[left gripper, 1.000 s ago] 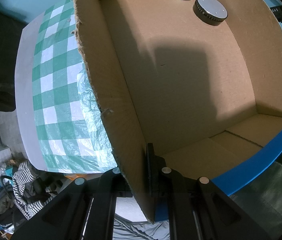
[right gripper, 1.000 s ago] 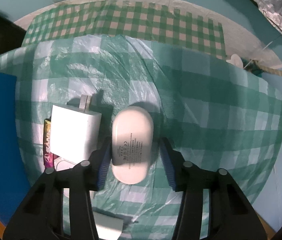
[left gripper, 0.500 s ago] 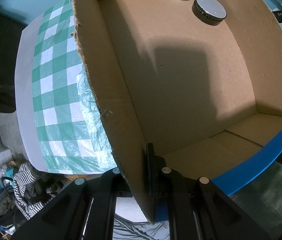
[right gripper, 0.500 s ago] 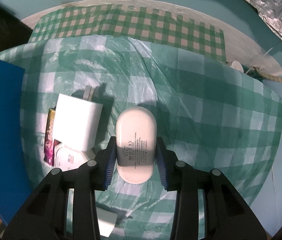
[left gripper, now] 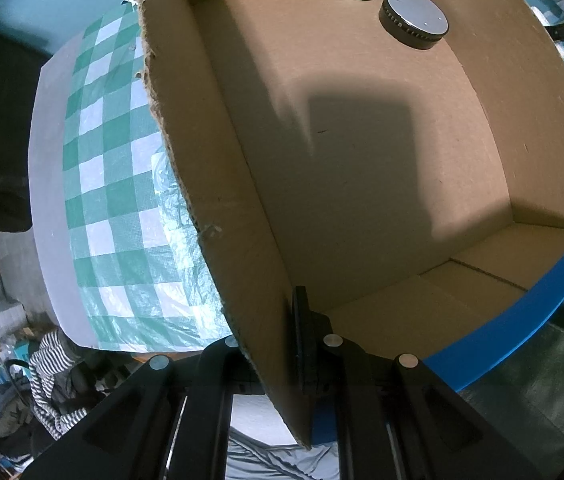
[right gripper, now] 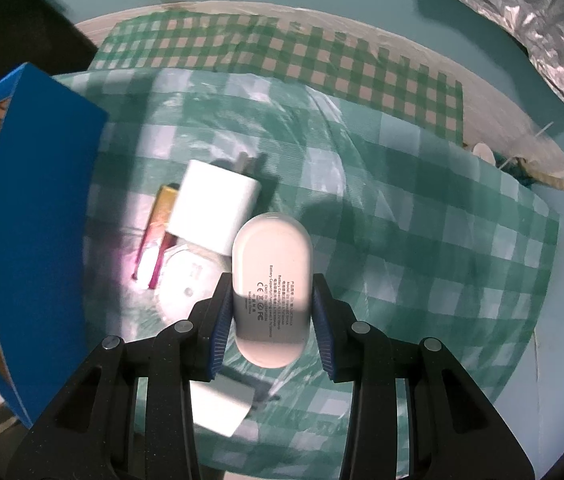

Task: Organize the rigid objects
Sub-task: 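Carry the white oval case into the box with the right gripper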

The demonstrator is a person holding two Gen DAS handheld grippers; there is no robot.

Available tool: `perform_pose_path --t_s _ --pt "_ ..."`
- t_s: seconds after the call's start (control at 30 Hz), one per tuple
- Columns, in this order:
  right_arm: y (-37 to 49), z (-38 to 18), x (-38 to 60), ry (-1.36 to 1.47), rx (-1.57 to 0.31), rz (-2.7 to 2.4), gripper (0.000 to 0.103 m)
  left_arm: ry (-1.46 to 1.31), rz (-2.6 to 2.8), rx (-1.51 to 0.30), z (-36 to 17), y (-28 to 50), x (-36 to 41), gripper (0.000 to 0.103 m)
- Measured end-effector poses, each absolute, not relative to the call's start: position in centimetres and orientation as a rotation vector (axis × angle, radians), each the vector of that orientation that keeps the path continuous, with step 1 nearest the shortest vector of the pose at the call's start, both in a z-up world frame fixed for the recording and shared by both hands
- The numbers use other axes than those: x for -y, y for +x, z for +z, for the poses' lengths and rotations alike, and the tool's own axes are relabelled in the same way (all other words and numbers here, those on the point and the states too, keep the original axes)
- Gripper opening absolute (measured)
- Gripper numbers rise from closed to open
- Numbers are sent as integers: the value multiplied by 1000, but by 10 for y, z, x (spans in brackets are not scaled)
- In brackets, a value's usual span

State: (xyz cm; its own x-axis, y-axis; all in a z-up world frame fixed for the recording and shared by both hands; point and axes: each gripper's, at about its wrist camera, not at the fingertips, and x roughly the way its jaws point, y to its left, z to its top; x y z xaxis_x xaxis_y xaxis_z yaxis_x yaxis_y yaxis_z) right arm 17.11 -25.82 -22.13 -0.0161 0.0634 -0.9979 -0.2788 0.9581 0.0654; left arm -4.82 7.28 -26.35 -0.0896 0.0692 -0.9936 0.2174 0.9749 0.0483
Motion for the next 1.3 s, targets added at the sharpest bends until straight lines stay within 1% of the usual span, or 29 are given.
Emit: perform_pose_path --t_s 0.4,0.77,1.07,1.3 --pt "160 -173 228 -219 -1501 373 37 223 -130 -1656 -264 -47 -73 8" --pt "153 -132 181 -288 -1438 484 37 226 -132 -1648 -262 -47 -75 8" --pt "150 -119 137 -367 -1402 574 37 229 -139 -1641 -262 -49 -76 8" --pt "150 -123 98 -429 -1388 639 37 233 -141 -1636 -262 -50 -73 8"
